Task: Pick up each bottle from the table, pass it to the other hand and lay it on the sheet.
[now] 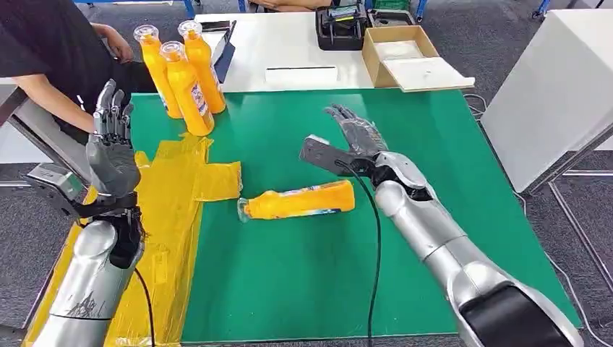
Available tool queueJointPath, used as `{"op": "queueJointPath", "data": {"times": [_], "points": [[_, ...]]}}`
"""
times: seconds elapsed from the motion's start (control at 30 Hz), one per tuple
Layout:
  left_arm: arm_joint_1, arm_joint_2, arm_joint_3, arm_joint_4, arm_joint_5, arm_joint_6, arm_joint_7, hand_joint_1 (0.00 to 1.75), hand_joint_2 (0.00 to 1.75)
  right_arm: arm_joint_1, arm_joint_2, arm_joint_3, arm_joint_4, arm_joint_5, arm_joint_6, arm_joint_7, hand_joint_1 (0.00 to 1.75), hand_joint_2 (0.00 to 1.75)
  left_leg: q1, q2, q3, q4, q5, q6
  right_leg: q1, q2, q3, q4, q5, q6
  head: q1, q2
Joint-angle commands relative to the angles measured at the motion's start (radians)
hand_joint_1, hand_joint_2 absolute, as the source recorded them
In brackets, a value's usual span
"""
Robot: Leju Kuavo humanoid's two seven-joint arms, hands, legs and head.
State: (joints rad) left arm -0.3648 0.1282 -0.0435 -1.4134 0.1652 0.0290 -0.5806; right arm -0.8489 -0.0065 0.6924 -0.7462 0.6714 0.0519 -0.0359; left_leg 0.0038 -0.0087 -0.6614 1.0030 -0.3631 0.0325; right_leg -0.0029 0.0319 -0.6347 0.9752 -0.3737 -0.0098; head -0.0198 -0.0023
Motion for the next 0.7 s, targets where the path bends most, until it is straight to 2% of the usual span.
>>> {"op": "queueJointPath", "data": {"times": [0.03, 0.23, 0.27, 0.47, 0.7], "points": [[-0.038, 0.006, -0.01, 0.05, 0.011, -0.009, 0.008, 0.0, 0.0, 0.031, -0.042, 0.051, -0.03, 0.052, 0.057, 0.025, 0.0, 1.75, 0.0, -0.002, 0.002, 0.0, -0.001, -0.002, 0.0, -0.005, 0.003, 0.0, -0.002, 0.0, 0.0, 0.0], [-0.075, 0.004, -0.04, 0.087, 0.024, -0.009, 0.012, 0.0, 0.0, 0.033, -0.023, 0.101, 0.104, 0.074, 0.068, 0.018, 0.0, 1.75, 0.001, -0.002, 0.001, 0.0, -0.001, -0.001, 0.001, -0.004, 0.002, 0.0, -0.001, 0.0, 0.0, 0.0], [-0.079, 0.003, -0.042, 0.09, 0.025, -0.008, 0.012, 0.0, 0.0, 0.031, -0.02, 0.104, 0.118, 0.074, 0.068, 0.016, 0.0, 1.75, 0.0, -0.003, 0.004, 0.0, -0.002, -0.003, 0.0, -0.008, 0.005, 0.001, -0.004, 0.001, 0.0, 0.0], [-0.119, 0.002, -0.066, 0.118, 0.049, -0.003, 0.016, 0.0, 0.0, 0.032, -0.004, 0.163, 0.231, 0.09, 0.136, -0.012, 0.0, 1.75, 0.0, -0.002, 0.001, 0.0, -0.001, -0.002, 0.001, -0.005, 0.002, 0.0, -0.002, 0.0, 0.0, 0.0], [-0.14, 0.003, -0.081, 0.143, 0.059, -0.002, 0.017, 0.0, 0.0, 0.046, 0.003, 0.176, 0.26, 0.089, 0.147, -0.014, 0.0, 1.75, 0.0, -0.002, 0.001, 0.0, -0.001, -0.002, 0.0, -0.005, 0.002, 0.001, -0.003, 0.0, 0.0, 0.0]]}}
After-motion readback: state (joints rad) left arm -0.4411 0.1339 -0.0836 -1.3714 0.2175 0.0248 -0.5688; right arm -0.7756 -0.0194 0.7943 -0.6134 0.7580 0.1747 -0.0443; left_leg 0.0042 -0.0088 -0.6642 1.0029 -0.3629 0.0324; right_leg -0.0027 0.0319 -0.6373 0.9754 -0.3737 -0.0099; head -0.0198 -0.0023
